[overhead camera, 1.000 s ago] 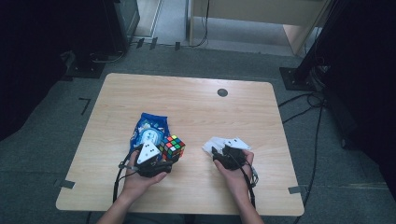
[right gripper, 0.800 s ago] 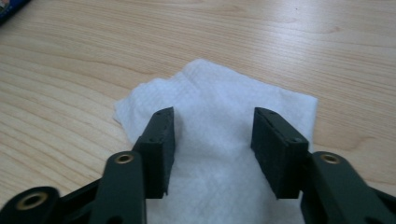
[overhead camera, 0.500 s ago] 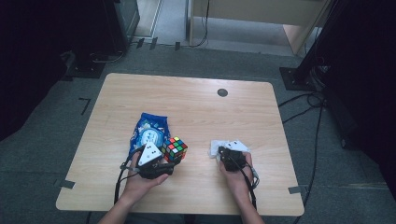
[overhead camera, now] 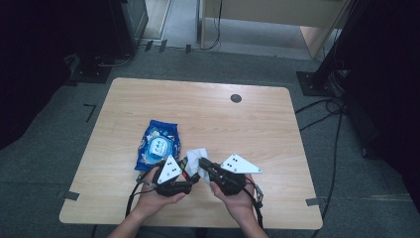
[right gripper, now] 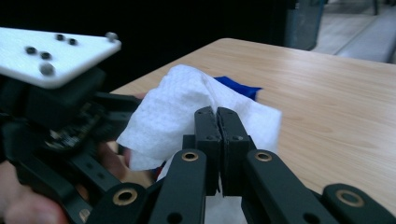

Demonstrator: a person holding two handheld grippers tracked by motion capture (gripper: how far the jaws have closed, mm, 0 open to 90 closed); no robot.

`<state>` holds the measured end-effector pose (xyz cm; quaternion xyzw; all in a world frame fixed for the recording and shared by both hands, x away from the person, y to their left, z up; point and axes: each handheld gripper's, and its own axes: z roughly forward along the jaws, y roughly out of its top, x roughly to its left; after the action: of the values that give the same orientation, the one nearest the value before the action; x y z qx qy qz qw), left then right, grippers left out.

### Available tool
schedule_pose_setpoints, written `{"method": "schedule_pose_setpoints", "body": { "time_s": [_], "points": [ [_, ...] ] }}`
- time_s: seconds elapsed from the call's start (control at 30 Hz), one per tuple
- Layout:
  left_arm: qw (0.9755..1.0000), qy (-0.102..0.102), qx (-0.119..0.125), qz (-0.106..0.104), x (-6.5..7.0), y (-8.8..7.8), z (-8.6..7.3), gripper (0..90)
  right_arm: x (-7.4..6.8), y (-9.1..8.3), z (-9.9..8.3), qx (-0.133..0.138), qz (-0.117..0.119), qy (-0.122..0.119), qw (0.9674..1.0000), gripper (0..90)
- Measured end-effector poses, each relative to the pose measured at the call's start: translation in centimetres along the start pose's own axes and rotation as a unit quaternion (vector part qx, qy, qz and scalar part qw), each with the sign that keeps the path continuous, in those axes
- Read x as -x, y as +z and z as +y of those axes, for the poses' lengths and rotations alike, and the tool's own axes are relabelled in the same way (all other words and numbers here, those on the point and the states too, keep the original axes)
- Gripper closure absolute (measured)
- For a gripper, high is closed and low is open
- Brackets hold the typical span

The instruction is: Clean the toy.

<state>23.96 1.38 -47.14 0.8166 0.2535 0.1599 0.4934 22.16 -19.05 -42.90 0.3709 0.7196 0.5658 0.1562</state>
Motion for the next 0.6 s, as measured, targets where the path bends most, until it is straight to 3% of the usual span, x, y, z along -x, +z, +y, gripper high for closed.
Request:
{"method": "schedule_pose_setpoints", "body": {
  "time_s": [0.1, 0.2, 0.43, 0.5, 0.6],
  "points": [
    [0.9999, 0.017, 0.002, 0.0, 0.7, 0.0, 0.1, 34.1, -0.6, 0.4, -0.2, -0.005, 0.008, -0.003, 1.0, 89.2],
    [0.9997, 0.022, 0.012, -0.001, 0.8, -0.2, 0.1, 34.1, 0.0, 0.6, -0.3, 0.002, -0.006, 0.004, 1.0, 89.1],
    [0.9996, 0.007, 0.026, 0.009, 0.1, -0.7, 0.3, 34.2, 2.2, 0.3, -1.3, -0.016, -0.075, 0.017, 0.9969, 88.9],
    [0.9996, 0.001, 0.026, 0.009, -0.3, -0.8, 0.3, 34.2, 2.1, 0.2, -1.5, -0.018, -0.075, 0.025, 0.9967, 89.0],
    [0.9995, -0.002, 0.033, -0.003, -0.5, -0.9, 0.2, 34.1, 1.0, -0.1, -1.2, -0.018, -0.092, 0.011, 0.9956, 89.4]
  ]
}}
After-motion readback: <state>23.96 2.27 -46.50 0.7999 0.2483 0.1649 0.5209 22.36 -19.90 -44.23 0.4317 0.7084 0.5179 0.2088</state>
